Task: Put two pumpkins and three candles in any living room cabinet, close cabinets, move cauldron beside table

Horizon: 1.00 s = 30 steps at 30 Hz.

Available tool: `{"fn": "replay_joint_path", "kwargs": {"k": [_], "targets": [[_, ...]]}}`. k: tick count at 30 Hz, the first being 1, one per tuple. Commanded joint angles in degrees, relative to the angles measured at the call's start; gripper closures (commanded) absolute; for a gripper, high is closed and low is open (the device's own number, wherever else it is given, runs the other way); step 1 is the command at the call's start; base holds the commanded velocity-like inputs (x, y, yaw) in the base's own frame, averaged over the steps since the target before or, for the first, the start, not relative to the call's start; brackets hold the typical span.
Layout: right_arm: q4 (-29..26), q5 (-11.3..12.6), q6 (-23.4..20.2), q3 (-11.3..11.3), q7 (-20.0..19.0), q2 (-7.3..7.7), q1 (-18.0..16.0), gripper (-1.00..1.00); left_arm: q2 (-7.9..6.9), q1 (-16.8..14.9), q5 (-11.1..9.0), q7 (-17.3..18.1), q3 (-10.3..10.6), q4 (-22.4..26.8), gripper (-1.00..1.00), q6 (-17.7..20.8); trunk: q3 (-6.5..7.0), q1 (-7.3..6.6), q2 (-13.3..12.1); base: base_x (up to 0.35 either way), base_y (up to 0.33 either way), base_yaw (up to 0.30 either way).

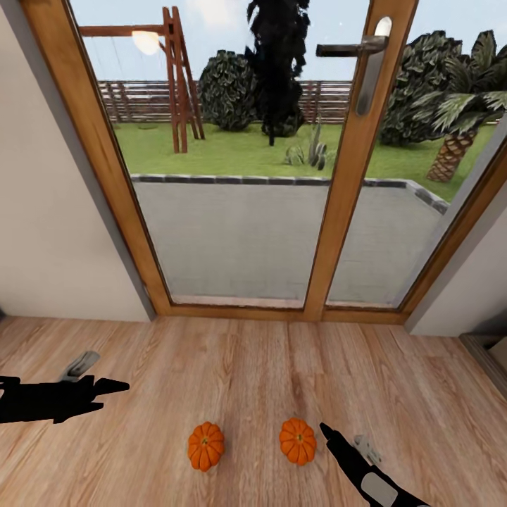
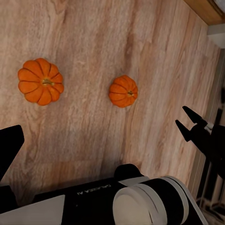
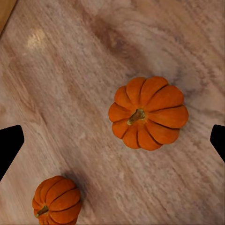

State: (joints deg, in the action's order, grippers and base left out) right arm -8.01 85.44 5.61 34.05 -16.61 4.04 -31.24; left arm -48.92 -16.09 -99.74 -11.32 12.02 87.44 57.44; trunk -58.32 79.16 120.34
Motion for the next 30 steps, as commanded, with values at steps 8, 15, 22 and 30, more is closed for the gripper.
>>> {"fn": "replay_joint_path", "kwargs": {"k": [8, 15, 22, 30], "targets": [[0.0, 0.5, 1.3, 0.5, -0.2, 0.01, 0.0, -1.00, -0.03, -0.1, -0.6, -0.5, 0.0, 0.0, -1.00, 0.0, -1.48, 1.75, 3.2, 0.000, 0.000, 0.000], [0.0, 0.5, 1.3, 0.6, -0.2, 0.00, 0.0, -1.00, -0.12, -0.1, -0.6, -0.5, 0.0, 0.0, -1.00, 0.0, -1.84, 2.19, 4.0, 0.000, 0.000, 0.000], [0.0, 0.5, 1.3, 0.6, -0.2, 0.00, 0.0, -1.00, -0.33, -0.1, -0.6, -0.5, -0.1, -0.1, -1.00, 0.0, -3.10, 3.73, 6.9, 0.000, 0.000, 0.000], [0.0, 0.5, 1.3, 0.6, -0.2, 0.00, 0.0, -1.00, -3.11, -0.1, -0.8, -0.5, -0.1, -0.1, -1.00, 0.0, -4.54, 5.49, 10.1, 0.000, 0.000, 0.000]]}}
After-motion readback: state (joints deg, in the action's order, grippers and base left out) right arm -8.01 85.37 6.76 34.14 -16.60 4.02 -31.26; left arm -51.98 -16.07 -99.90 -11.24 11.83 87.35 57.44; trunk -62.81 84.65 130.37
